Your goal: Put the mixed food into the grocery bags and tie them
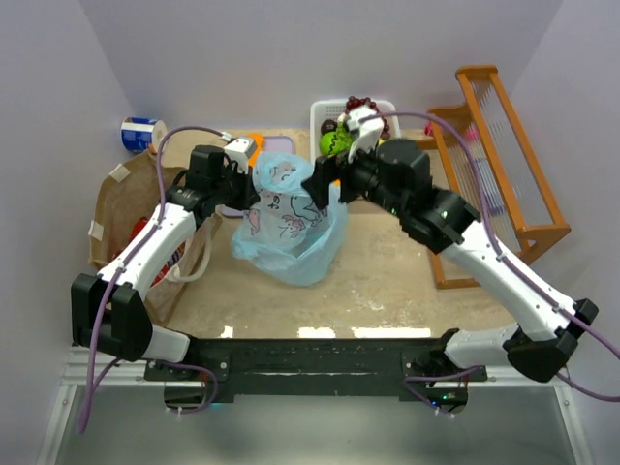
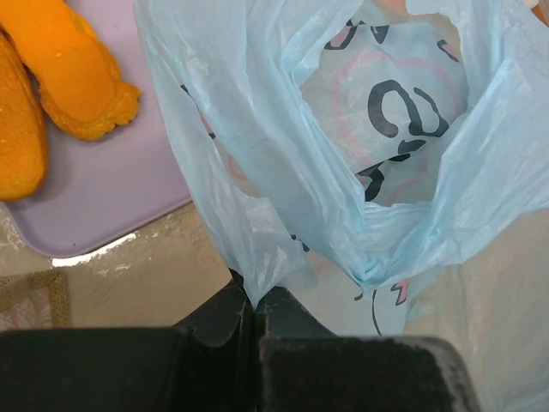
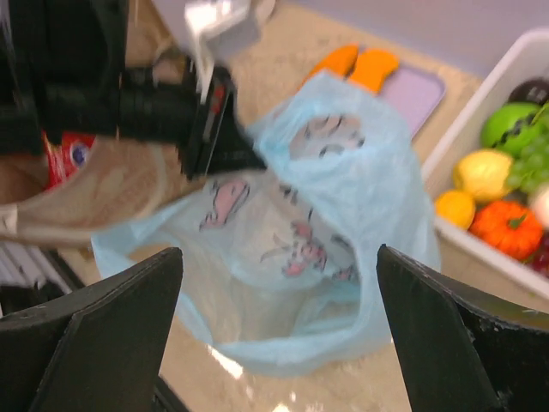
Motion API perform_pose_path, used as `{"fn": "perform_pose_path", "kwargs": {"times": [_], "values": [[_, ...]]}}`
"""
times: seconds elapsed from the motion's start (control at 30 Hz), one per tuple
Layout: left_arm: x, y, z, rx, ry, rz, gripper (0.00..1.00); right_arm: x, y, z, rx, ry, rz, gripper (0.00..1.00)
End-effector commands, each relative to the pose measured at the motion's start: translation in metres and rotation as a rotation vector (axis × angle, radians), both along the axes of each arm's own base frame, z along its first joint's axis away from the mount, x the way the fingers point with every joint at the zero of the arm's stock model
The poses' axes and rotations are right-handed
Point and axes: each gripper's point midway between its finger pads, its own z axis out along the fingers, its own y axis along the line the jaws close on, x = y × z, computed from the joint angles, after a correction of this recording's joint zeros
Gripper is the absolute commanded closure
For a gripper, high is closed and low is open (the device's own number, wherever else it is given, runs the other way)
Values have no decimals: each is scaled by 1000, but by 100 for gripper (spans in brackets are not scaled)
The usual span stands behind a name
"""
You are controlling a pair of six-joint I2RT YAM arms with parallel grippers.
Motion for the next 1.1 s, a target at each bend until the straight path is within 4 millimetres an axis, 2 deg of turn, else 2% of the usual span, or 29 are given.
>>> {"fn": "perform_pose_path", "kwargs": {"times": [0.0,0.03,0.1,0.13,0.17,0.23,0.27,0.3,0.33,0.37,0.4,0.43,0.47,0.5,0.57,0.6,0.63,0.7,0.9,0.93,1.03,1.07], "values": [[4,4,3,33,-29,3,100,68,-22,11,13,-12,-142,1],[4,4,4,33,-33,2,100,96,-33,3,-7,-2,-206,1],[4,5,7,30,-43,5,100,129,-48,-13,-86,-12,-296,1],[4,4,7,28,-43,4,100,145,-59,-9,-108,-25,-346,1],[3,4,9,25,-49,3,100,168,-57,-41,-177,16,-370,1],[3,3,10,18,-51,-3,100,199,-72,-47,-248,-8,-426,1],[3,2,12,16,-60,-5,100,217,-72,-73,-301,19,-440,1],[3,2,12,14,-62,-6,100,230,-77,-83,-341,18,-459,1],[3,2,12,13,-59,-7,100,244,-84,-73,-334,-5,-488,1],[3,2,13,13,-63,-5,100,259,-83,-97,-392,7,-483,1],[2,1,13,9,-61,-8,100,268,-87,-99,-405,-5,-504,1],[2,1,11,6,-58,-9,100,280,-88,-90,-394,-41,-521,2],[2,-1,12,0,-62,-15,100,288,-89,-94,-416,-59,-520,2],[2,-3,12,-10,-57,-26,100,299,-89,-107,-429,-63,-531,3],[1,-5,9,-15,-48,-35,100,313,-90,-107,-449,-91,-537,6],[1,-6,8,-19,-43,-37,100,322,-91,-126,-474,-76,-542,9],[2,-6,6,-18,-37,-36,100,329,-95,-119,-474,-97,-571,10],[1,-6,6,-17,-35,-38,100,341,-99,-132,-509,-109,-581,10],[2,-5,6,-12,-39,-33,100,360,-113,-147,-584,-152,-621,9],[2,-5,6,-13,-38,-34,100,364,-115,-159,-600,-141,-621,9],[2,-5,6,-14,-39,-36,100,373,-122,-162,-617,-148,-633,9],[2,-5,6,-14,-39,-36,100,376,-122,-170,-624,-140,-624,10]]}}
